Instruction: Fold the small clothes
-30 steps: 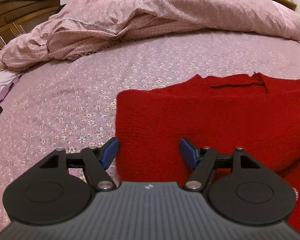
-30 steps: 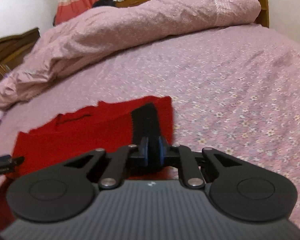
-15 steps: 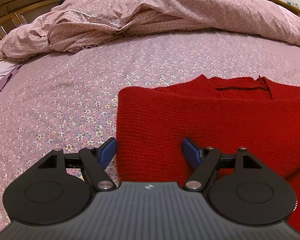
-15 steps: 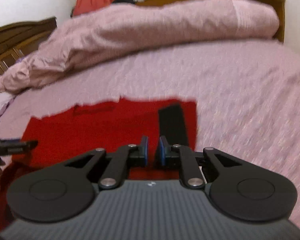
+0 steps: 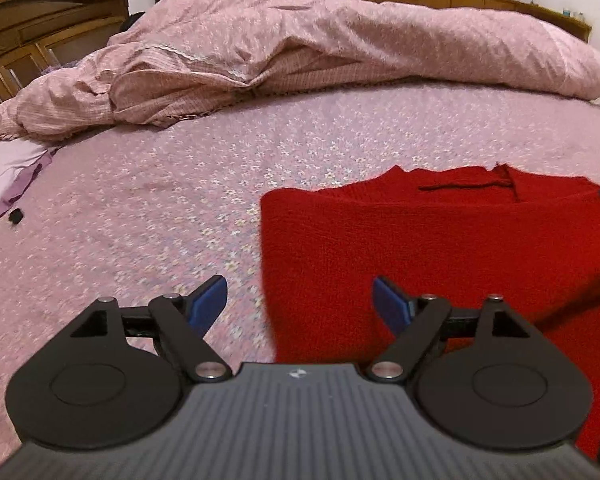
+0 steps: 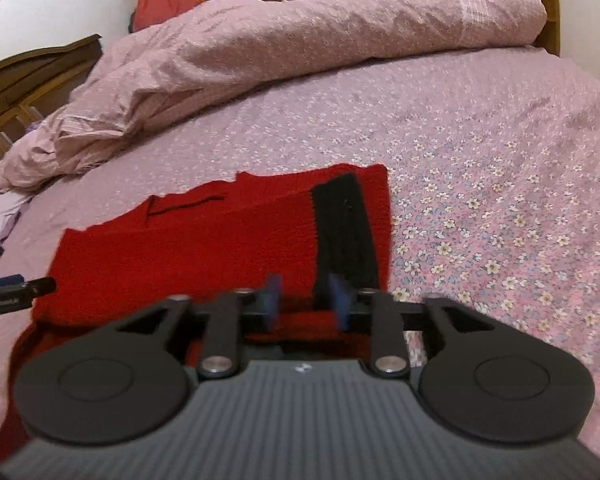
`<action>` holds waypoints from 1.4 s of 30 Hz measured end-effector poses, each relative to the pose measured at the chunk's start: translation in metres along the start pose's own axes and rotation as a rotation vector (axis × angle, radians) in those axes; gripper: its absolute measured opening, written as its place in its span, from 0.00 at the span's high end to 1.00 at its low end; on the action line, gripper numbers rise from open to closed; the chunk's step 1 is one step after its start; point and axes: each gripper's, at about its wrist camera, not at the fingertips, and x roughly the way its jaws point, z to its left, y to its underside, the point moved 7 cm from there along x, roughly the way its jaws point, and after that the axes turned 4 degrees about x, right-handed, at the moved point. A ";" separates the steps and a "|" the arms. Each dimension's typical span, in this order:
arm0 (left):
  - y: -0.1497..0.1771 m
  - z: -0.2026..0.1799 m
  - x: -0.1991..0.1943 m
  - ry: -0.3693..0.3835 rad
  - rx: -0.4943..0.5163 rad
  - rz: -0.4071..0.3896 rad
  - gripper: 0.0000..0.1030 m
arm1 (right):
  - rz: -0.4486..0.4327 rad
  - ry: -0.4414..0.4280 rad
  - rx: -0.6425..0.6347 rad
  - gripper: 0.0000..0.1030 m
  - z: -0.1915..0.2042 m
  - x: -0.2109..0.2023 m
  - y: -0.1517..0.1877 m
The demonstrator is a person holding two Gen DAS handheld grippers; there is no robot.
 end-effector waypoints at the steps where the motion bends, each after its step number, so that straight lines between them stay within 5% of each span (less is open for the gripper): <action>1: 0.002 0.003 -0.008 0.004 -0.010 -0.001 0.19 | -0.002 0.000 0.000 0.50 0.000 -0.006 0.002; 21: 0.105 0.037 -0.108 0.030 -0.081 0.095 0.19 | 0.200 0.012 -0.014 0.50 -0.022 -0.078 0.047; 28: 0.128 0.039 -0.112 0.092 -0.092 0.148 0.19 | 0.286 -0.025 0.052 0.50 -0.041 -0.091 0.072; 42: 0.143 0.018 -0.079 0.231 -0.027 0.182 0.19 | 0.483 -0.097 -0.020 0.51 -0.038 -0.068 0.115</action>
